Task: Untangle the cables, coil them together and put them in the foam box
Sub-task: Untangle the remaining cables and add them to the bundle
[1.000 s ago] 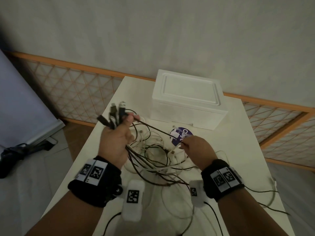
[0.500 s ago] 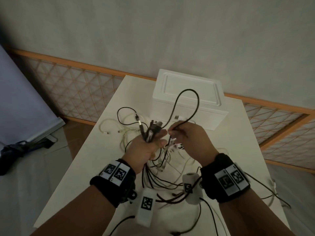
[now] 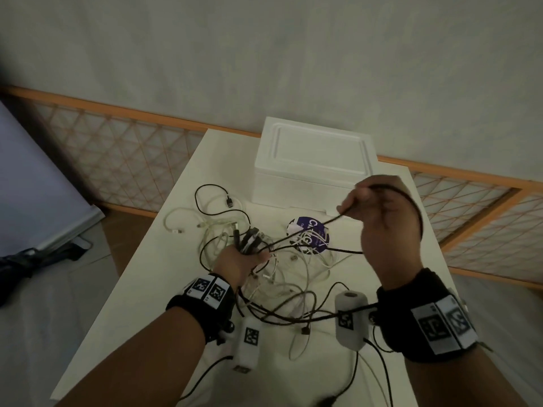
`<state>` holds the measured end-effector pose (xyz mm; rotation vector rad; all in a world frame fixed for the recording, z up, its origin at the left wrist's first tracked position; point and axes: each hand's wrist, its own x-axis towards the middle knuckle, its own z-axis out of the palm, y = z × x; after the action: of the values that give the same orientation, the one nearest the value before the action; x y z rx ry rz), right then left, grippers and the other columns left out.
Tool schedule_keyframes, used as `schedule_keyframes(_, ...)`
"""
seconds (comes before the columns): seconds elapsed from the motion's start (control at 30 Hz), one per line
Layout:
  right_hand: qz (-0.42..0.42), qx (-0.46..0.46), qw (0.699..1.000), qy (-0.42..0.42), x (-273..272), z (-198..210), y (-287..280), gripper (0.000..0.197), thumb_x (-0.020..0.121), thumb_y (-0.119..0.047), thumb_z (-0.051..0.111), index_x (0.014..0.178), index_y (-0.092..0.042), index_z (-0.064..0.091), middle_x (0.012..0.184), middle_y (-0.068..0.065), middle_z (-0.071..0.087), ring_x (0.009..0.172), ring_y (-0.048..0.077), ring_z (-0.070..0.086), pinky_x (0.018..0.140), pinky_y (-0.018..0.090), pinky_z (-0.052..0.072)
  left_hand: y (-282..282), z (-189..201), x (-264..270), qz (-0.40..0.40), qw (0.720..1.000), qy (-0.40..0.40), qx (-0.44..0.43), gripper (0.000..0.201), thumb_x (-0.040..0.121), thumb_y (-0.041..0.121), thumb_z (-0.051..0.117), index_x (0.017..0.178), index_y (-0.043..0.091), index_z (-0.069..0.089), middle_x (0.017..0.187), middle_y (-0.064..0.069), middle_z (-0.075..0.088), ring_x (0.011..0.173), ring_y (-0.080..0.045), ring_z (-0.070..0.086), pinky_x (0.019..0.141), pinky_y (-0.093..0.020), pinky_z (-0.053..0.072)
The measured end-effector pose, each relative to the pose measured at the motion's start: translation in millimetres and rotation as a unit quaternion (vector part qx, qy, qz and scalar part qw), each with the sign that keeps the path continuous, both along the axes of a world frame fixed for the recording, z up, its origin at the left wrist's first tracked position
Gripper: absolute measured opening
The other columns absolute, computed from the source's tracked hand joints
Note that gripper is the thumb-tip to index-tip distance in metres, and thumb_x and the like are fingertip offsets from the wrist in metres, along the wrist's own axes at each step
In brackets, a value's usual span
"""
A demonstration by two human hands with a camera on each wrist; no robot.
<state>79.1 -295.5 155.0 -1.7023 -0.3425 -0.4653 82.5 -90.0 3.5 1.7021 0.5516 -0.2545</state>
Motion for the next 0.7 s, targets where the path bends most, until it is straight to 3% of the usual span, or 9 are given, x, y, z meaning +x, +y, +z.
schedule_keyframes(0.1,0.016,0.114,0.99,0.077,5,6,-16,0.024,0.099,-0.014,0.04,0.084,-0.024,0.056,0.066,0.012,0.041,0.057,0.02,0.04,0.05,0.036,0.055,17,-10,-2,0.005,0.999,0.017,0.045,0.019,0.075,0.023,0.081,0.071,0.015,0.064,0.076,-0.001,0.065,0.078,-0.02,0.061,0.066,-0.025,0.046)
schedule_keyframes(0.17,0.08,0.098,0.968,0.216,8,3,-26,0.028,0.1,-0.009,0.038,0.081,-0.02,0.055,0.058,0.002,0.034,0.052,0.016,0.03,0.04,0.02,0.033,24,-13,-1,0.013,0.999,0.008,0.052,0.021,0.074,0.019,0.082,0.065,0.017,0.063,0.078,-0.005,0.066,0.082,-0.025,0.062,0.07,-0.027,0.046)
schedule_keyframes(0.27,0.125,-0.067,0.927,0.348,7,-2,-37,0.029,0.099,-0.013,0.043,0.077,-0.017,0.061,0.058,0.0,0.029,0.049,0.012,0.022,0.044,0.02,0.015,34,-13,3,0.039,0.997,-0.013,0.067,0.015,0.075,0.016,0.08,0.075,0.016,0.065,0.089,-0.005,0.066,0.09,-0.024,0.062,0.078,-0.028,0.046)
schedule_keyframes(0.33,0.092,-0.302,0.891,0.326,5,1,-43,0.022,0.096,-0.022,0.052,0.081,-0.019,0.068,0.057,0.0,0.043,0.05,0.015,0.035,0.047,0.025,0.028,40,-11,3,0.039,0.996,-0.019,0.078,0.019,0.077,0.02,0.078,0.092,0.011,0.07,0.095,-0.006,0.067,0.092,-0.024,0.062,0.082,-0.032,0.049)
schedule_keyframes(0.4,0.048,-0.469,0.841,0.267,4,4,-47,0.018,0.093,-0.029,0.056,0.089,-0.023,0.072,0.076,-0.002,0.066,0.067,0.016,0.056,0.063,0.028,0.041,46,-11,4,0.061,0.996,-0.024,0.059,0.024,0.08,0.026,0.075,0.097,0.009,0.072,0.091,-0.009,0.07,0.084,-0.029,0.065,0.073,-0.033,0.049)
schedule_keyframes(0.53,-0.077,-0.522,0.821,0.218,0,16,-65,0.02,0.093,-0.035,0.053,0.099,-0.031,0.072,0.093,-0.014,0.069,0.081,0.007,0.057,0.07,0.022,0.04,60,0,-4,0.188,0.975,-0.032,-0.11,0.019,0.088,0.027,0.067,0.085,0.008,0.068,0.066,-0.002,0.063,0.048,-0.015,0.043,0.05,-0.026,0.038)
schedule_keyframes(0.6,-0.1,-0.614,0.742,0.251,0,16,-82,0.024,0.092,-0.044,0.049,0.101,-0.035,0.07,0.107,-0.013,0.067,0.093,0.013,0.059,0.081,0.029,0.045,68,9,-10,0.198,0.959,-0.059,-0.196,0.022,0.094,0.028,0.059,0.081,0.01,0.062,0.053,0.004,0.047,0.04,-0.009,0.034,0.043,-0.022,0.032)
schedule_keyframes(0.67,-0.081,-0.738,0.583,0.33,-1,9,-89,0.032,0.089,-0.053,0.044,0.109,-0.037,0.064,0.12,-0.01,0.061,0.107,0.017,0.056,0.095,0.041,0.043,71,19,-16,0.182,0.949,-0.076,-0.245,0.028,0.099,0.028,0.051,0.075,0.014,0.055,0.052,0.004,0.037,0.04,-0.008,0.03,0.043,-0.021,0.03)
schedule_keyframes(0.7,-0.071,-0.772,0.527,0.347,-3,6,-86,0.039,0.087,-0.056,0.043,0.116,-0.036,0.059,0.126,-0.008,0.056,0.115,0.019,0.051,0.1,0.046,0.038,69,26,-20,0.171,0.948,-0.081,-0.256,0.029,0.1,0.028,0.048,0.073,0.016,0.051,0.054,0.004,0.036,0.041,-0.009,0.031,0.044,-0.023,0.031)
